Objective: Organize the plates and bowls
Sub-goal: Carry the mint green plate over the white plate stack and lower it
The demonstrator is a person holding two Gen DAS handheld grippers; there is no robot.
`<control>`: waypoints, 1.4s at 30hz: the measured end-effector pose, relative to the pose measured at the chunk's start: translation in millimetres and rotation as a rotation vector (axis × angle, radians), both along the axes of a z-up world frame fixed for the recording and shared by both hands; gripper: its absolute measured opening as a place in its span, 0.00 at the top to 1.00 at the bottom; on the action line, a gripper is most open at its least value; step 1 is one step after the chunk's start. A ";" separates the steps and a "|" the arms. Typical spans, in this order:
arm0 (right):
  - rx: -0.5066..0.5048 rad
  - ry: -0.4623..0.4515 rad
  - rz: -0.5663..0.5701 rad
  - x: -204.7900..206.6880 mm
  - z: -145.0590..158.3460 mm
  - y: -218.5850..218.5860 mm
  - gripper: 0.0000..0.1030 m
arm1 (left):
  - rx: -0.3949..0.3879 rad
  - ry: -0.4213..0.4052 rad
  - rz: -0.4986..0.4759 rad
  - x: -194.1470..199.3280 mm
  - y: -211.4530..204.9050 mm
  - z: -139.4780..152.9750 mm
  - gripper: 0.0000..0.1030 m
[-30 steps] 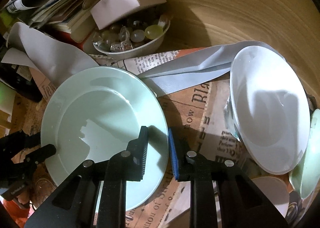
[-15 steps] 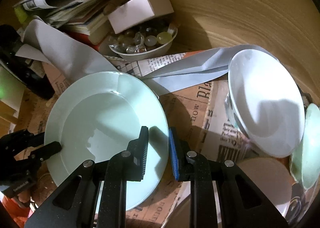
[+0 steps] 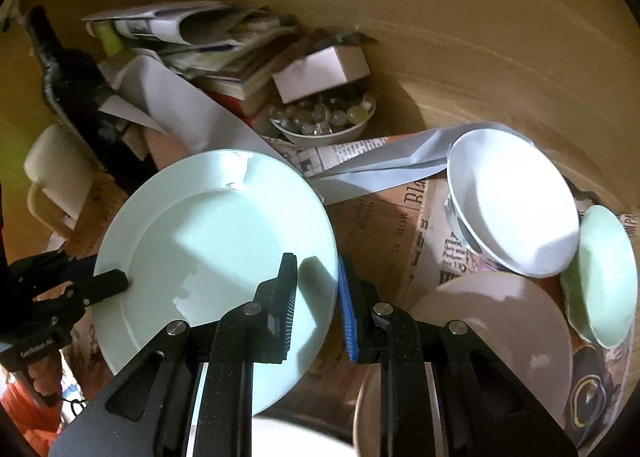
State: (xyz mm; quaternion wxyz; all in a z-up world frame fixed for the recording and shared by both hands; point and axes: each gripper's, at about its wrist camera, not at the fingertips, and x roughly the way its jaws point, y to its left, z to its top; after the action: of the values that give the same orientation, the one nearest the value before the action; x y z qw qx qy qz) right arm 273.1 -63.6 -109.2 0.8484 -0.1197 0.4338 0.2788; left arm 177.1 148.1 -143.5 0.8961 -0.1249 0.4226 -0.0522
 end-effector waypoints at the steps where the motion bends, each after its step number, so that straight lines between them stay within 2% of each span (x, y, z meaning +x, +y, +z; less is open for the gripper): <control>1: 0.001 -0.009 0.001 -5.5 1.8 0.1 0.82 | 0.002 -0.003 0.002 -1.4 -1.3 1.8 0.74; 6: 0.018 -0.052 0.002 -29.9 10.0 -3.2 0.82 | 0.004 -0.020 0.006 -13.4 -8.2 12.8 0.74; 17: 0.065 -0.072 -0.005 -68.2 10.0 -26.0 0.82 | 0.014 -0.041 0.000 -43.2 -24.4 28.3 0.74; 28: 0.100 -0.082 -0.015 -104.2 11.3 -51.9 0.82 | 0.016 -0.030 -0.016 -63.5 -43.3 23.9 0.74; 42: 0.110 -0.078 -0.054 -130.8 0.6 -74.9 0.82 | -0.007 0.013 -0.067 -73.6 -61.7 10.0 0.74</control>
State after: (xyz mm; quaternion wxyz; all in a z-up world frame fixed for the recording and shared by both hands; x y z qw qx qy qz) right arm 142.3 -138.5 -108.6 0.8772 -0.0718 0.3874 0.2742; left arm 103.5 86.4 -133.4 0.8906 -0.1140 0.4324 -0.0829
